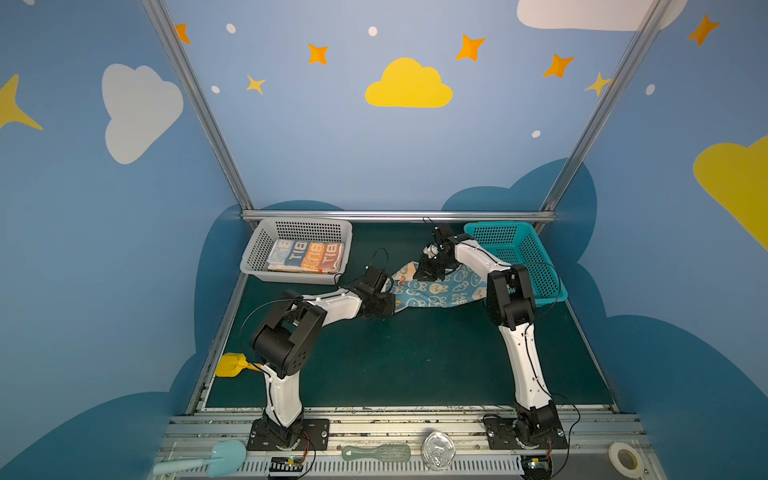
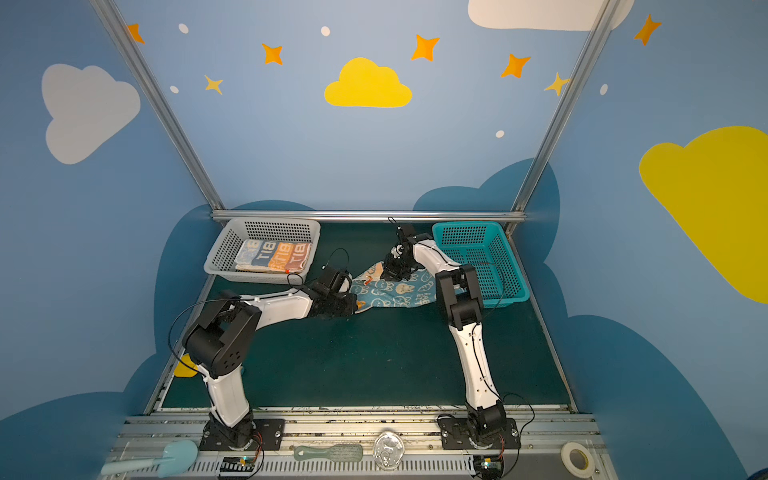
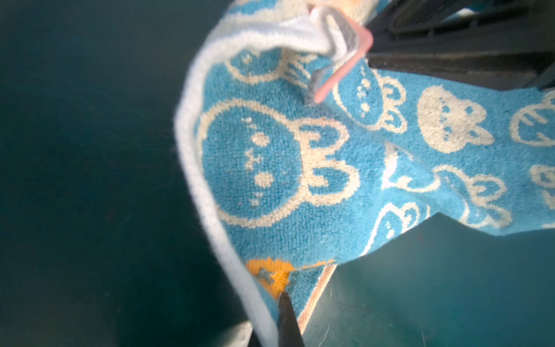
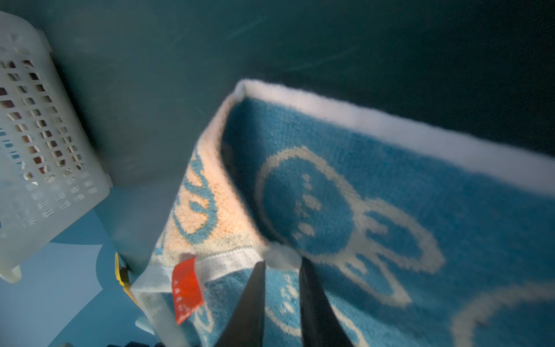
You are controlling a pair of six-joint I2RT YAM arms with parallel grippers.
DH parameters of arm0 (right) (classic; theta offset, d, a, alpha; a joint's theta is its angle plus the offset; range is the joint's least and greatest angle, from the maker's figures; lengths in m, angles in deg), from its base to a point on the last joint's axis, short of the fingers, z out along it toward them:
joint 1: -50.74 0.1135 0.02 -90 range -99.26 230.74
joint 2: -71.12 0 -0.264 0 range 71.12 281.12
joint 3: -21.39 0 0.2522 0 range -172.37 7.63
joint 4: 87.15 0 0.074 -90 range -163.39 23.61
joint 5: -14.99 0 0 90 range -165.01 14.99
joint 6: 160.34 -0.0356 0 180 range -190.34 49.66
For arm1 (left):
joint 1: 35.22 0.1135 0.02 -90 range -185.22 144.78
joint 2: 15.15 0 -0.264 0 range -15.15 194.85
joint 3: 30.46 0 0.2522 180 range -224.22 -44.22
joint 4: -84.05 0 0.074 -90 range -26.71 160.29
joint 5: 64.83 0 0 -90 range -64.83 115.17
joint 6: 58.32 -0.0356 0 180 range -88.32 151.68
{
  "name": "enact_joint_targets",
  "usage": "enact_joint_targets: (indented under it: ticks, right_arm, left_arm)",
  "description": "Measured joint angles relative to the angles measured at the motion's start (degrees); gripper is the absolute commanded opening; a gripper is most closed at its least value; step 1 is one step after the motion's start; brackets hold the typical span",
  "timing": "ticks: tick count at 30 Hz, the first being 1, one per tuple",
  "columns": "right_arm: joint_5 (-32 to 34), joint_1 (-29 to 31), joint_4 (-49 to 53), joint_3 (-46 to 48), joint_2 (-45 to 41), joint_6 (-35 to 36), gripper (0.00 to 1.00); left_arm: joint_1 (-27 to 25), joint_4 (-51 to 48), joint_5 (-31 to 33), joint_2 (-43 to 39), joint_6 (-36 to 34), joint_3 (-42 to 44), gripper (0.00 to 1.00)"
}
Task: Fold and stack the towels
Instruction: 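Hold the rabbit-print towel corners with both grippers and stretch it across the table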
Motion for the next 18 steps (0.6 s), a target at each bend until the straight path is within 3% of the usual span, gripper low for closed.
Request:
enact_joint_targets:
  ticks: [18]
  right_arm:
    - [-0.09,-0.17,-6.64,-0.11,0.46,-3.61,0.40]
  left_arm:
    - [0.00,0.39,-1.20,-0.02,-0.02,1.07,0.03]
